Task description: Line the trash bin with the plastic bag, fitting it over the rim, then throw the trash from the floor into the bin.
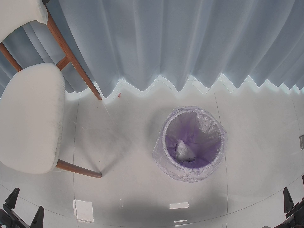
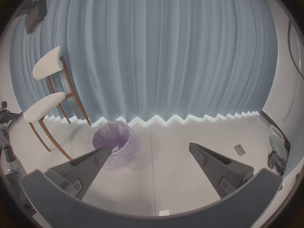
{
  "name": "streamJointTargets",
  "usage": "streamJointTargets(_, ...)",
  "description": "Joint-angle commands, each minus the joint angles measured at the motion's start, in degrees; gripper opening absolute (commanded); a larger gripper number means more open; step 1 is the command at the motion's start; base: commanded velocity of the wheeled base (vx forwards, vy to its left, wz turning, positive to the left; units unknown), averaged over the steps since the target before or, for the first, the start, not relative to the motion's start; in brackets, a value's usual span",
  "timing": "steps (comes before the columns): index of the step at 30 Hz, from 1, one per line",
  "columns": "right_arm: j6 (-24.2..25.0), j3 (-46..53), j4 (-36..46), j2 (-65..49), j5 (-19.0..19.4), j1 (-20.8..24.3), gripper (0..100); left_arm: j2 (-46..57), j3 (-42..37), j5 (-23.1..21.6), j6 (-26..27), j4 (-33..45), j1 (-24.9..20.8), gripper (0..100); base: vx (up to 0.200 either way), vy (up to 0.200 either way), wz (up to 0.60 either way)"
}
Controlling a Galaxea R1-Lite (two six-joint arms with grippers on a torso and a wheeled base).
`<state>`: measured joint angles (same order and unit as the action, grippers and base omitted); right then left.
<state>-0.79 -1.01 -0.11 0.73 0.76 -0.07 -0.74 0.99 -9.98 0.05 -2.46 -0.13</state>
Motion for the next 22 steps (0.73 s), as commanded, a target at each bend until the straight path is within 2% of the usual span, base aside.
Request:
streamJointTargets(1,0.62,1.01,0.02,-0.64,-0.32,-0.01,100,0.57,-0.99,20.97,-0.93,0.18,-0.04,100,0.0,0.0,0.0)
streamJointTargets(3,0.53,1.01,-0.07,-0.64,-0.32,-0.01,100,0.57,-0.99,11.57,-1.02,0.88,-0.04,100,0.0,0.0,0.0)
streamJointTargets(5,0.53,1.01,-0.07,-0.64,-0.32,-0.01,100,0.39,-0.81,7.87,0.21,3.87,-0.13,100,0.0,0.0,0.0)
streamJointTargets(8,0.35,1.01,-0.07,-0.64,-0.14,-0.01,100,0.48,-0.9,9.54,0.3,3.08,-0.13,100,0.0,0.0,0.0)
streamJointTargets(22,0.44,1.01,0.02,-0.64,-0.05,-0.01,100,0.48,-0.9,9.54,0.21,2.99,-0.13,100,0.0,0.0,0.0)
